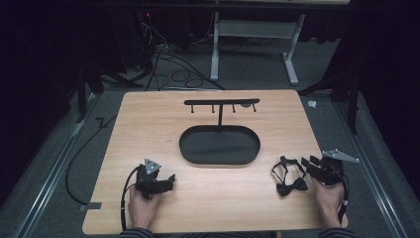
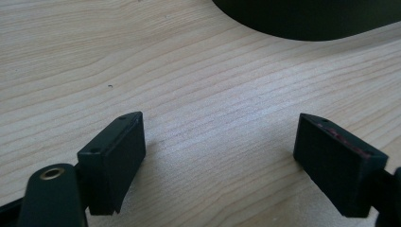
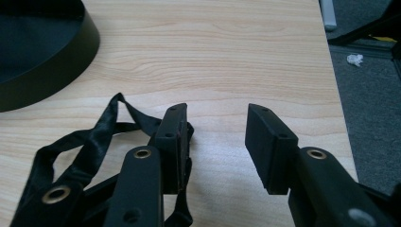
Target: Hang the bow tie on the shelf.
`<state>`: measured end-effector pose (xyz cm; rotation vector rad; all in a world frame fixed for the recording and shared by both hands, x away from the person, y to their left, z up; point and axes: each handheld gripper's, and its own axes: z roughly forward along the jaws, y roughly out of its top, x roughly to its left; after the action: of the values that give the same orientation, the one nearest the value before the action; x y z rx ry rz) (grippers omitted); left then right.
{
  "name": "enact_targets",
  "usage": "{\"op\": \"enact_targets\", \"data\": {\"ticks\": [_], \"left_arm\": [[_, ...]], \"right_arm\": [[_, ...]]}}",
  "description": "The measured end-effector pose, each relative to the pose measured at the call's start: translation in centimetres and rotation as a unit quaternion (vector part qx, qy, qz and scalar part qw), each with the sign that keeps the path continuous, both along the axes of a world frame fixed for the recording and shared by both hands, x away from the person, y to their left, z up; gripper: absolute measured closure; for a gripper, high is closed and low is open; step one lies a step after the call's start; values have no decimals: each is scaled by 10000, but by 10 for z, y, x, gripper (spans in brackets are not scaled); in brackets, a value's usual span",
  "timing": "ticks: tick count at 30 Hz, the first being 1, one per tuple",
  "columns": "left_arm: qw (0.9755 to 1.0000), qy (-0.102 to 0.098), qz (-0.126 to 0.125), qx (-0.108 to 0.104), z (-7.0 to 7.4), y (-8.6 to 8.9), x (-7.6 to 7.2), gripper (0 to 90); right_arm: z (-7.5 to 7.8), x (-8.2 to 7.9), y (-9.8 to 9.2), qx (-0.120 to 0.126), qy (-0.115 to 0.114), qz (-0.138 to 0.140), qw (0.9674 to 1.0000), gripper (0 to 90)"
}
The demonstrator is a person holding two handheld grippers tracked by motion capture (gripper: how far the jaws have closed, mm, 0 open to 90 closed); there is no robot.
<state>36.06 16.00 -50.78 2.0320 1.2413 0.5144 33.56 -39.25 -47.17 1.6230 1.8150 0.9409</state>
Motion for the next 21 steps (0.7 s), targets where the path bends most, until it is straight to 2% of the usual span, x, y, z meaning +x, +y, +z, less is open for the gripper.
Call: {"op": "enact_targets", "data": {"ticks": [6,14,21], "left_arm": [[10000,1,-2,-2,0,0,0,180],[10000,1,-2,-1,0,0,0,180],[10000,0,-2,3,0,0,0,180]], "right_arm": [[1,-8,3,26,-47,77,10000,606],[0,-16,8,15,43,153,9999,605],[-6,-15,11,48,74,211,9997,601]]}}
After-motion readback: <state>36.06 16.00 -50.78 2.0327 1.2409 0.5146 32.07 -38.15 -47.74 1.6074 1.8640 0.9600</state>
